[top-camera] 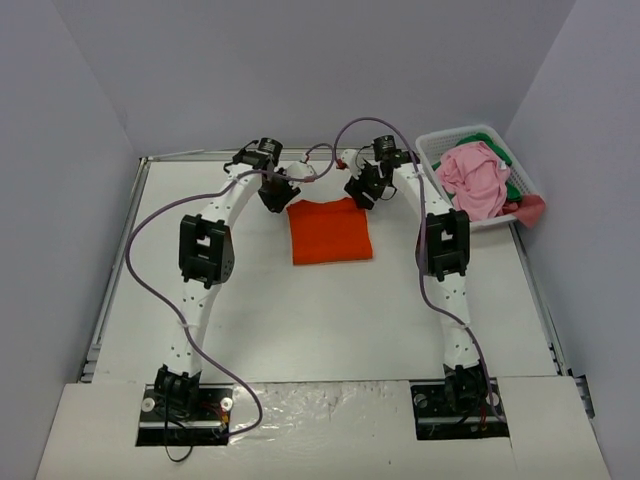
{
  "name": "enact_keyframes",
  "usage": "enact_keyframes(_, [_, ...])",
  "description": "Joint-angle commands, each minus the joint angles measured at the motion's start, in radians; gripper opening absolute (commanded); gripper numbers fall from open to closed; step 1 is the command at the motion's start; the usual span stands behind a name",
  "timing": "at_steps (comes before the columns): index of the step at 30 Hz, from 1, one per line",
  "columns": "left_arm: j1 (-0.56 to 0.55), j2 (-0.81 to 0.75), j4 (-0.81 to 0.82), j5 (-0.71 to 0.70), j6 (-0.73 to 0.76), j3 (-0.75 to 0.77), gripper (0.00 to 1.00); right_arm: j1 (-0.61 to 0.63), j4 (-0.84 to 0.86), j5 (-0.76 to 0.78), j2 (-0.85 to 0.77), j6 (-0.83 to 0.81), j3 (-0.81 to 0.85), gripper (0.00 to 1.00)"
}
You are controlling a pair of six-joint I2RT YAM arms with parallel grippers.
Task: Fold and stack the t-shirts
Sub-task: Fold the long partially folded tshirt into a neat square, then put the neatly folded tshirt into the corner of the board with the left arm
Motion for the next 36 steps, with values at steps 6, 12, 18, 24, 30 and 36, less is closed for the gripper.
enact_keyframes(6, [-0.016,-0.352,0.175,-0.066,-0.198,-0.148,0.3,0.003,0.265,0.293,-0.259,0.328,-0.039,0.66])
enact_keyframes(12, [-0.013,-0.579,0.241,-0.082,-0.311,-0.412,0.3,0.016,0.262,0.278,-0.443,0.406,-0.207,0.66])
enact_keyframes(18, [0.041,-0.708,0.263,-0.011,-0.414,-0.649,0.3,0.068,0.232,0.222,-0.592,0.417,-0.473,0.0])
enact_keyframes(24, [0.091,-0.819,0.31,-0.008,-0.411,-0.88,0.3,0.227,0.141,0.334,-0.611,0.34,-0.664,0.0])
enact_keyframes(30, [0.189,-0.917,0.356,0.047,-0.451,-0.973,0.31,0.345,0.233,0.604,-0.588,0.336,-0.783,0.0])
enact_keyframes(36, [0.396,-1.035,0.445,0.251,-0.58,-1.067,0.36,0.413,0.221,0.626,-0.585,0.334,-0.751,0.0])
